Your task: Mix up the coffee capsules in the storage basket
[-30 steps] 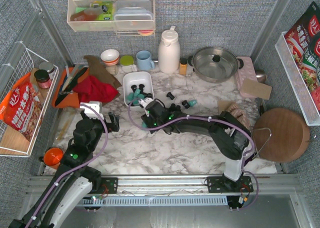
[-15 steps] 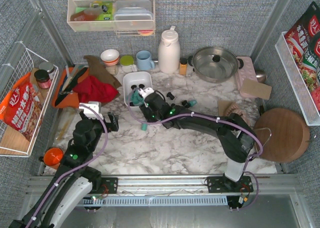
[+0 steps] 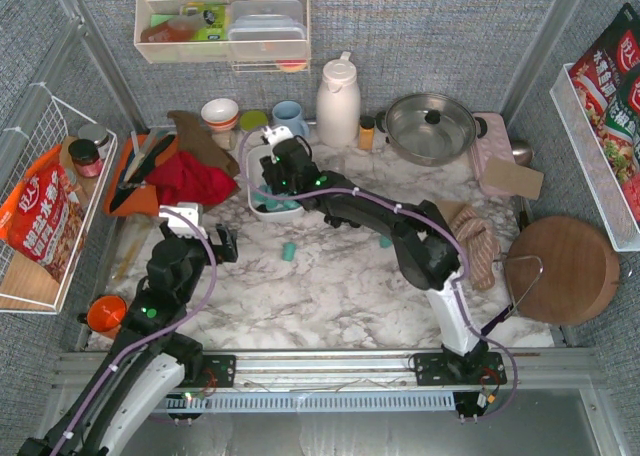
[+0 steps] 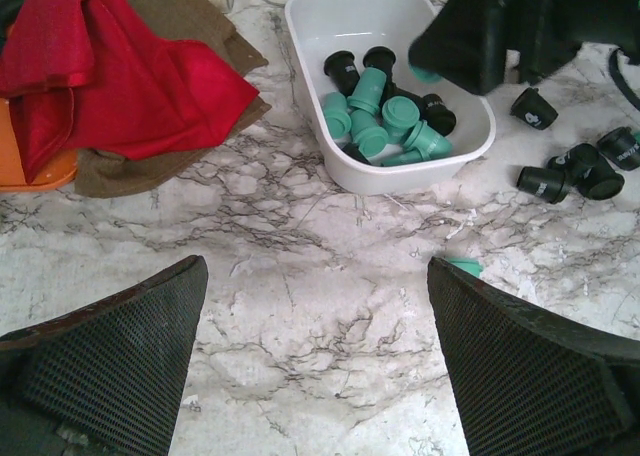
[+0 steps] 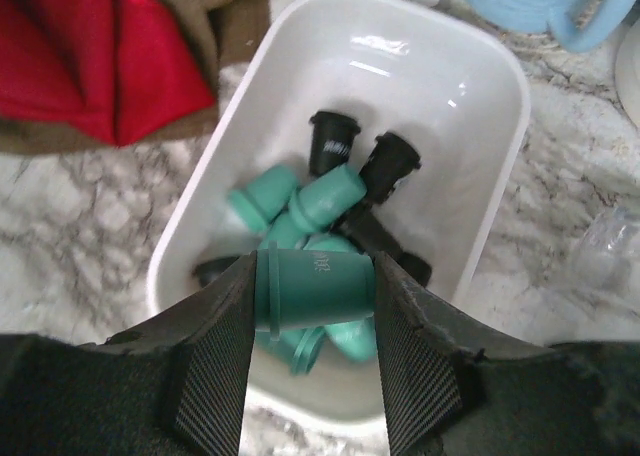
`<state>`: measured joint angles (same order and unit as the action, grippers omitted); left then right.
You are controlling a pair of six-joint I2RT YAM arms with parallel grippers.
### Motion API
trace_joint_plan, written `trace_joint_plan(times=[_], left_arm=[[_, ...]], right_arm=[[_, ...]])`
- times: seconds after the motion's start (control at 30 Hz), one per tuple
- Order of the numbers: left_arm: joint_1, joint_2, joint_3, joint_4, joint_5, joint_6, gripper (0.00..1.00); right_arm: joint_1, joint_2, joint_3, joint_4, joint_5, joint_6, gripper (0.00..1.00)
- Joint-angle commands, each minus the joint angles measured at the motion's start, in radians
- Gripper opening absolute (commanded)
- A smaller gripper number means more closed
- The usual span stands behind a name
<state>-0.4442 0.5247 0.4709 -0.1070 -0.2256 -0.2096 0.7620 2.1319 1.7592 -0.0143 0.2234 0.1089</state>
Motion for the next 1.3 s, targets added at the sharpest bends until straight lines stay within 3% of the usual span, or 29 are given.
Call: trace_joint_plan(times=[0.0, 0.2, 0.57, 0.9, 1.27], left_arm=[[-0.001, 0.002, -0.009, 0.037, 0.002, 0.009, 0.99], [0.000, 0.001, -0.011, 0.039, 0.015, 0.009, 0.99], [0.000, -0.015, -0.014, 0.049, 0.053, -0.010, 0.99], [-0.001, 0.000, -0.012, 0.053, 0.084, -0.025, 0.99], [-0.001, -0.016, -0.002, 0.033, -0.042, -0.001, 0.99]], right_arm=[[-0.044, 0.088, 0.105, 0.007, -0.016, 0.077, 0.37], [-0.082, 0.141, 0.142, 0.005, -0.023, 0.133, 0.42], [-0.087, 0.159, 0.170, -0.048, -0.023, 0.099, 0.63], [-0.045, -0.019, -0.057, -0.018, 0.008, 0.101, 0.67], [0.121, -0.286, -0.346, -0.034, 0.048, 0.008, 0.69]])
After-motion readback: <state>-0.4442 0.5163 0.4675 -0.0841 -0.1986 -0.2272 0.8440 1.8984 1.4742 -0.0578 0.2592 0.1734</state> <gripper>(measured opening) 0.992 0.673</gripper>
